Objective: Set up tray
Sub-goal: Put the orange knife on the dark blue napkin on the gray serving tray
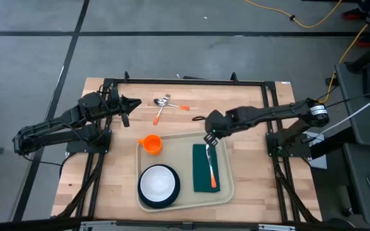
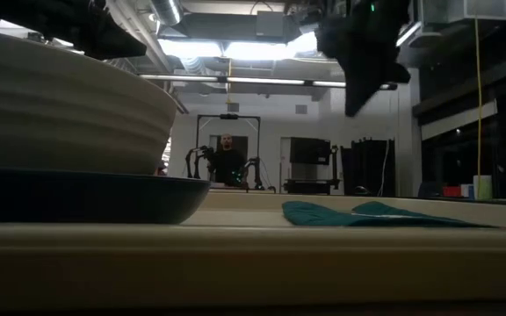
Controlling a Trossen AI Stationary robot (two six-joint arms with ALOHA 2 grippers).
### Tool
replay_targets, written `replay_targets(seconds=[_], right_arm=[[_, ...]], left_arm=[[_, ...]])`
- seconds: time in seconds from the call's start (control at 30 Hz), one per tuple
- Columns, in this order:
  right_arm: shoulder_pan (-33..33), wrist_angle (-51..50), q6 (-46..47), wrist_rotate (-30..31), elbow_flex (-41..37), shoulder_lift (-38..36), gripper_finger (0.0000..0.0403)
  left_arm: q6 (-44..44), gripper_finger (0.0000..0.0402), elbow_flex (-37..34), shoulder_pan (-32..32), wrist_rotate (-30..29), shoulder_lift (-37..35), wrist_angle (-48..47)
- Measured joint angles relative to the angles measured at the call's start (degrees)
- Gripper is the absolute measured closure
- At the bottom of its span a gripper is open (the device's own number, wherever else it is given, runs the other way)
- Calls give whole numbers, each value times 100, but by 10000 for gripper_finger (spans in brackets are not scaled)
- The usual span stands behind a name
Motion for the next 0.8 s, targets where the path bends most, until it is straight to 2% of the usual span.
replay_targets(seconds=[0.1,0.23,0.43,0.63,0.8], right_arm=[[-297,81,-545,-465,-296,4,401],[-651,498,-1267,-728,-734,4,401],[-1071,1675,-2416,-1439,-1350,4,402],[-1333,2176,-3280,-1933,-1678,4,402],[-1356,2443,-3884,-2066,-1754,135,403]], left_arm=[[0,368,0,0,-2,0,0],[0,368,0,0,-2,0,-4],[0,368,0,-1,-3,0,-7],[0,368,0,0,-6,0,-5],[0,368,0,-2,-40,1,-29]])
